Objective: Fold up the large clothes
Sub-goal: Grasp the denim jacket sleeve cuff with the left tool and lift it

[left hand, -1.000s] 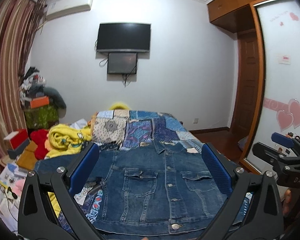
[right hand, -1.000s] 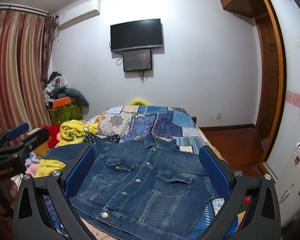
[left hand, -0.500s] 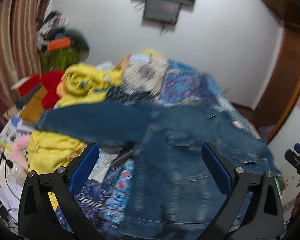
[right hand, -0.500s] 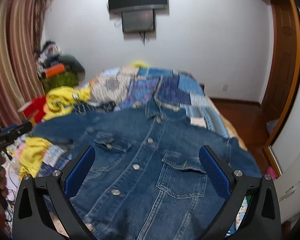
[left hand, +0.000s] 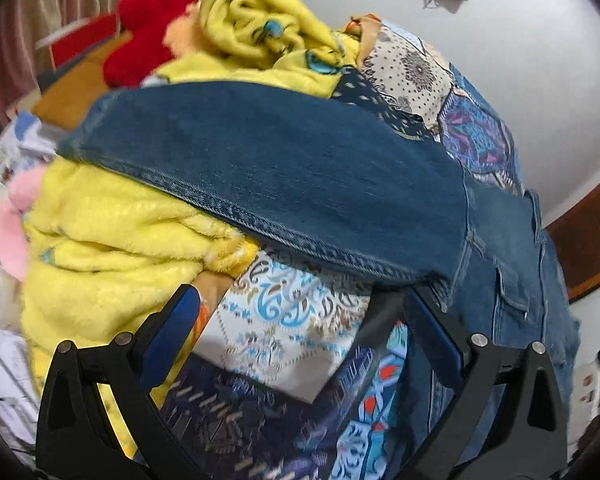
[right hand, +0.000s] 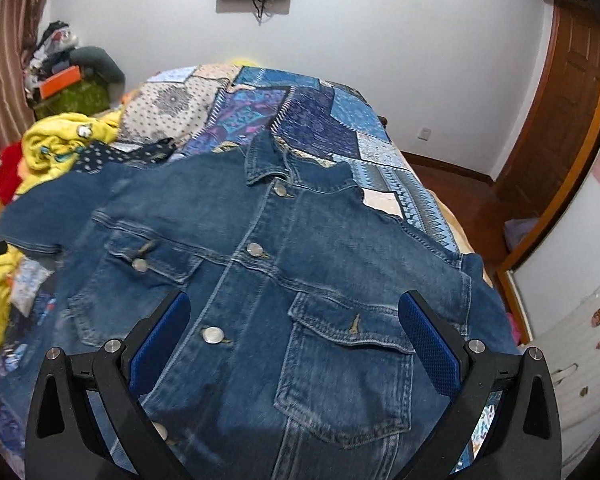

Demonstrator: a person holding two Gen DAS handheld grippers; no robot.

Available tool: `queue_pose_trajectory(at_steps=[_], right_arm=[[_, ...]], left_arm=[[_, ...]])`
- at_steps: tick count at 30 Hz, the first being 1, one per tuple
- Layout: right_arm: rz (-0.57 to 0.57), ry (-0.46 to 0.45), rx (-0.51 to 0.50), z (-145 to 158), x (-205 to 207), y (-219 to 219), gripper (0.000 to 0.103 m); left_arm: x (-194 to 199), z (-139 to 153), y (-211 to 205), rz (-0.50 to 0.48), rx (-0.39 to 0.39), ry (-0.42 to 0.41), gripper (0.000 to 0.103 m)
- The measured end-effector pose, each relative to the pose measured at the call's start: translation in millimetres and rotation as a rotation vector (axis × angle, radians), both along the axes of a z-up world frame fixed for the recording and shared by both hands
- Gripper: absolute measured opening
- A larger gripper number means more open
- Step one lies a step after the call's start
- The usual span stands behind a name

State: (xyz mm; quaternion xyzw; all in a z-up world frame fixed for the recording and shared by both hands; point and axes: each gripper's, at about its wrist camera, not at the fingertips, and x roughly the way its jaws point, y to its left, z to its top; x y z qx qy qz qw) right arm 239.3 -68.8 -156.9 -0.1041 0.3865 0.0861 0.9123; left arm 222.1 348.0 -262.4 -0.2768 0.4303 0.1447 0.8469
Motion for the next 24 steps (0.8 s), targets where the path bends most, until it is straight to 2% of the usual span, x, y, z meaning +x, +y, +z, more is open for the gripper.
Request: queue_pose_trajectory(at_steps=[3, 7, 9, 13, 22, 24], right_arm=[[-0.006, 0.030, -0.018, -8, 11, 2, 0.103], [0.000, 0.085, 0.002, -17, 21, 4, 0.103], [0.001, 0.090, 0.007, -19, 22, 6, 0.103], [0.001, 0.094, 0.005, -19, 23, 7, 0.103], [0.000, 0.103, 0.031, -19, 25, 2, 0.103], [-0.004, 0.100, 0.030, -18, 24, 0, 0.103]], left_arm=[[9, -10, 10, -0.009, -0.096, -0.036, 0.102], [28, -31, 25, -0.005, -0.263, -0.067, 0.091], [37, -40, 30, 0.002, -0.320, -0.069, 0.088], [48, -49, 36, 0.022, -0.373, -0.064, 0.085], [64, -29, 44, 0.099, -0.218, -0.032, 0.050], [66, -23, 44, 0.123, -0.176, -0.001, 0.036]])
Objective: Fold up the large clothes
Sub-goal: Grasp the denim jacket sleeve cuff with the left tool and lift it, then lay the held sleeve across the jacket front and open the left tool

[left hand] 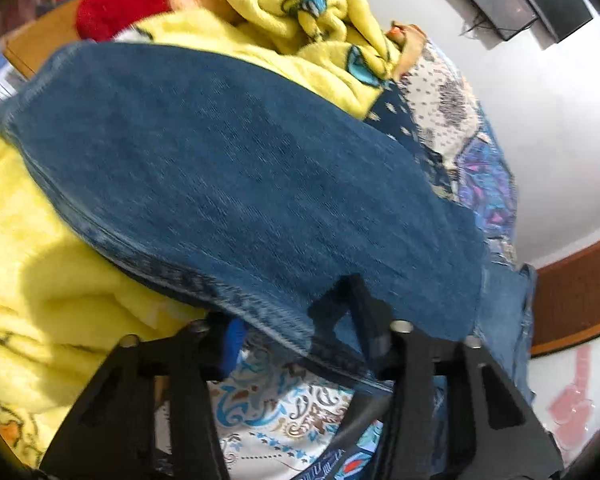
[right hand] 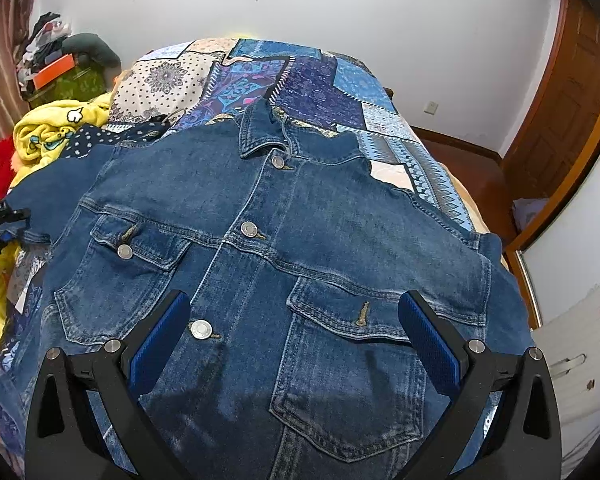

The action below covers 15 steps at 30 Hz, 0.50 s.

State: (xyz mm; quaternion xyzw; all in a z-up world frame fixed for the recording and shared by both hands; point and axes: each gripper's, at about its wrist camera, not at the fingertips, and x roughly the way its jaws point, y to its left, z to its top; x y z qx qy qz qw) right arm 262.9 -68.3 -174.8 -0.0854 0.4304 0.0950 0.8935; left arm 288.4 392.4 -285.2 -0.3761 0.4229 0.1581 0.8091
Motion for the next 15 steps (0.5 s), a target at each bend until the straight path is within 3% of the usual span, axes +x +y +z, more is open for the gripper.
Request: queue_pose_trajectory(at_steps=[4, 8, 12, 15], right_arm=[[0.002, -0.004, -0.008, 2, -5, -5, 0.103], [0.004, -0.011, -0.010, 4, -11, -13, 0.103], [-0.007, -0.010, 0.015, 6, -14, -24, 0.103], [-0.021, -0.016, 0.041, 9, -18, -34, 0.103]], left_arm=[[2, 21, -5, 0.020, 0.100, 0.030, 0.023], [5, 64, -26, -0.009, 0.300, 0.020, 0.016], [16, 116, -71, -0.096, 0.524, -0.020, 0.012], [30, 143, -113, -0.188, 0.652, -0.059, 0.010]])
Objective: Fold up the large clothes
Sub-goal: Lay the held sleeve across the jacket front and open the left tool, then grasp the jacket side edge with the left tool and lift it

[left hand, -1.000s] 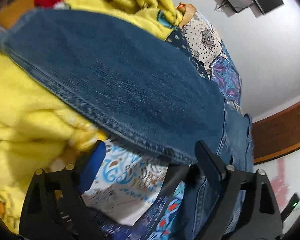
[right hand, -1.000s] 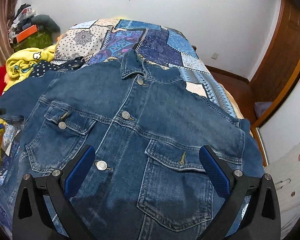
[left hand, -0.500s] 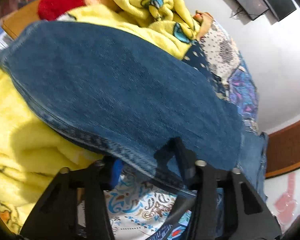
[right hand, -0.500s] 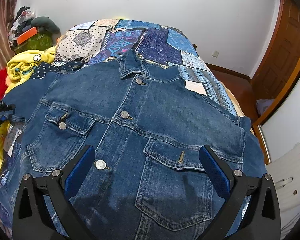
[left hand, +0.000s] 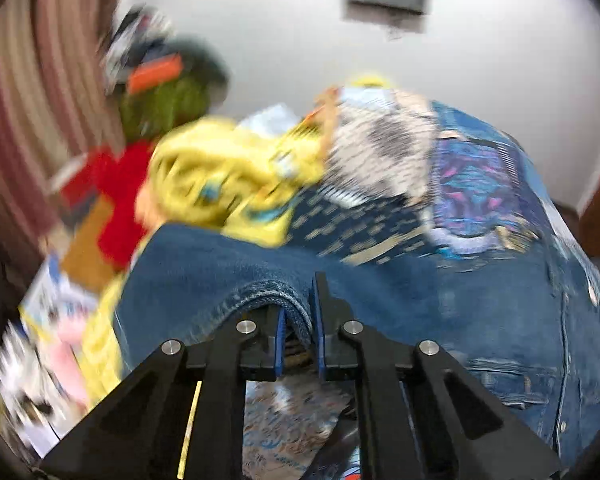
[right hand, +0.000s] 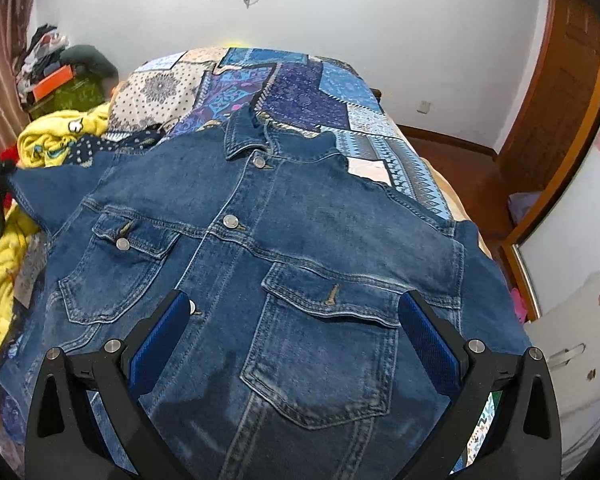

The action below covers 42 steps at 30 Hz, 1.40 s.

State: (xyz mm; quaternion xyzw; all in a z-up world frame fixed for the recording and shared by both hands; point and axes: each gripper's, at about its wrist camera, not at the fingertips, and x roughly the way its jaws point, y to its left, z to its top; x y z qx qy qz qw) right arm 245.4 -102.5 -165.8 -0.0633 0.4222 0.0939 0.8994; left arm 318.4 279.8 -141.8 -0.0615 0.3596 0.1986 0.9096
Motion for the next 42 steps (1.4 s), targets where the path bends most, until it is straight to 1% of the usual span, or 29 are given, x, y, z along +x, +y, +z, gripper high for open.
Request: queue_pose_trajectory(at_steps=[3, 4, 7, 10, 12, 13, 16, 19, 22, 23, 24, 25, 26, 27, 28, 29, 32, 33, 34, 36, 37, 38, 39, 40, 42], right_arm=[[-0.017, -0.006, 0.019, 2, -3, -10, 0.103], [-0.023, -0.008, 0.024, 3, -3, -14, 0.103], [-0.039, -0.013, 0.034, 6, -6, -26, 0.103], [-0.052, -0.018, 0.040, 8, -10, -37, 0.103], [-0.064, -0.022, 0.042, 9, -13, -46, 0.103], [-0.070, -0.022, 0.045, 9, -14, -51, 0.103], [-0.086, -0.021, 0.058, 9, -16, -63, 0.103], [-0.101, -0.013, 0.077, 8, -19, -75, 0.103], [-0.113, -0.003, 0.091, 7, -20, -83, 0.103], [-0.118, 0.002, 0.097, 6, -20, -86, 0.103], [-0.121, 0.006, 0.102, 6, -20, -88, 0.103], [-0.125, 0.009, 0.106, 5, -20, -90, 0.103], [-0.130, 0.013, 0.111, 5, -20, -92, 0.103], [-0.133, 0.015, 0.115, 4, -20, -93, 0.103], [-0.136, 0.017, 0.119, 4, -20, -93, 0.103], [-0.138, 0.018, 0.122, 4, -20, -95, 0.103], [-0.142, 0.021, 0.127, 4, -21, -93, 0.103], [-0.140, 0.022, 0.127, 4, -21, -93, 0.103], [-0.139, 0.022, 0.125, 4, -21, -92, 0.103], [-0.132, 0.021, 0.118, 5, -20, -88, 0.103], [-0.129, 0.021, 0.114, 5, -20, -86, 0.103], [-0.124, 0.021, 0.111, 5, -19, -82, 0.103], [-0.121, 0.021, 0.110, 5, -19, -81, 0.103], [-0.116, 0.021, 0.109, 5, -18, -78, 0.103], [-0.107, 0.025, 0.106, 4, -17, -72, 0.103]], left_arm=[[13, 14, -42, -0.112, 0.045, -0.015, 0.008], [18, 17, -64, -0.162, 0.068, -0.018, 0.008], [32, 12, -114, -0.282, 0.086, -0.006, 0.008], [43, -9, -169, -0.424, 0.077, 0.044, 0.006], [46, -25, -198, -0.482, 0.090, 0.082, 0.006], [47, -39, -215, -0.520, 0.082, 0.112, 0.006], [51, -73, -247, -0.565, 0.039, 0.196, 0.006], [52, -98, -262, -0.570, 0.030, 0.267, 0.006], [50, -112, -263, -0.565, 0.014, 0.311, 0.007], [49, -112, -261, -0.564, -0.001, 0.312, 0.010], [48, -111, -260, -0.563, -0.016, 0.314, 0.017], [47, -109, -257, -0.563, -0.048, 0.314, 0.022], [45, -107, -251, -0.570, -0.101, 0.313, 0.036], [42, -107, -248, -0.572, -0.137, 0.311, 0.055], [38, -105, -244, -0.565, -0.169, 0.308, 0.061], [33, -101, -240, -0.555, -0.185, 0.298, 0.064], [15, -87, -228, -0.527, -0.215, 0.267, 0.064], [10, -84, -222, -0.516, -0.225, 0.259, 0.066], [5, -78, -210, -0.489, -0.239, 0.242, 0.068], [-1, -71, -189, -0.442, -0.259, 0.215, 0.075], [-6, -67, -172, -0.403, -0.283, 0.191, 0.076], [-10, -65, -158, -0.375, -0.305, 0.175, 0.082], [-15, -65, -142, -0.341, -0.332, 0.158, 0.085], [-15, -65, -132, -0.317, -0.348, 0.149, 0.086], [-22, -70, -97, -0.246, -0.416, 0.135, 0.086]])
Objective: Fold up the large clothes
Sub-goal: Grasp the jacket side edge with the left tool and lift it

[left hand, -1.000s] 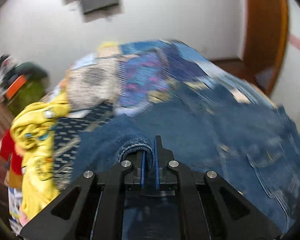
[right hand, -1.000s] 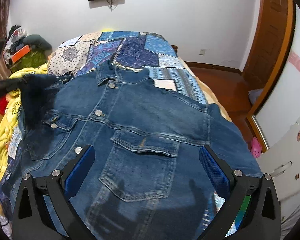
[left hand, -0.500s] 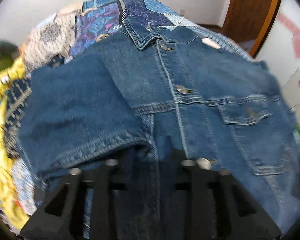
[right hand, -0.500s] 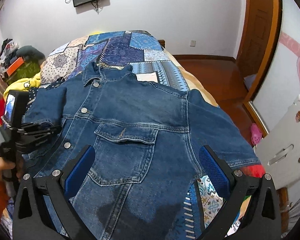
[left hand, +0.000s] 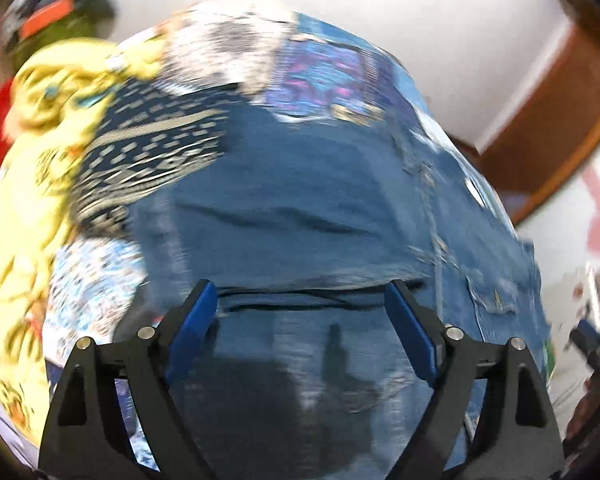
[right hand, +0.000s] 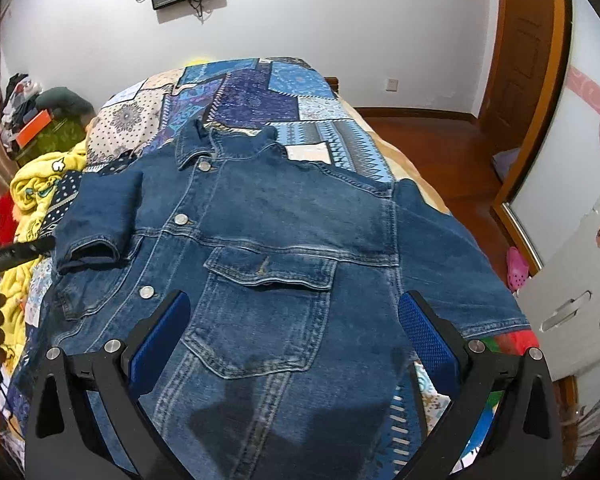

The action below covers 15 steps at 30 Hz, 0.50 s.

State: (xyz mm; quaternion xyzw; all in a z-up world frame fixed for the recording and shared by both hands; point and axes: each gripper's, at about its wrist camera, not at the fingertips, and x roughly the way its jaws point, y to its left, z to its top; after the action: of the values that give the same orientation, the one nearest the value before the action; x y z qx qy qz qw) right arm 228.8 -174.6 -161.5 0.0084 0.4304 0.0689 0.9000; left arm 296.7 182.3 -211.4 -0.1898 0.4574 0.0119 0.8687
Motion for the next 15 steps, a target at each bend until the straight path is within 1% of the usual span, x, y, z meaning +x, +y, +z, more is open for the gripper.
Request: queue_pose_trajectory(at_steps=[2, 6, 7, 10, 15], right_arm=[[0.011, 0.004, -0.005, -1, 1, 6, 0.103], [0.036, 0.012, -0.025, -5, 2, 19, 0.103], [0.043, 0.015, -0.032, -6, 3, 22, 0.103], [0.059, 0.020, -0.052, -8, 4, 31, 0.103], [0.084, 0.025, -0.086, -11, 6, 44, 0.103]], left_arm=[[-3, -8, 21, 0.046, -0.063, 0.018, 0.086], [-13, -38, 62, 0.117, -0.267, 0.039, 0.086], [-14, -44, 67, 0.128, -0.301, 0.043, 0.086], [-15, -62, 74, 0.145, -0.377, 0.062, 0.086], [-5, -92, 77, 0.162, -0.503, 0.093, 0.086]])
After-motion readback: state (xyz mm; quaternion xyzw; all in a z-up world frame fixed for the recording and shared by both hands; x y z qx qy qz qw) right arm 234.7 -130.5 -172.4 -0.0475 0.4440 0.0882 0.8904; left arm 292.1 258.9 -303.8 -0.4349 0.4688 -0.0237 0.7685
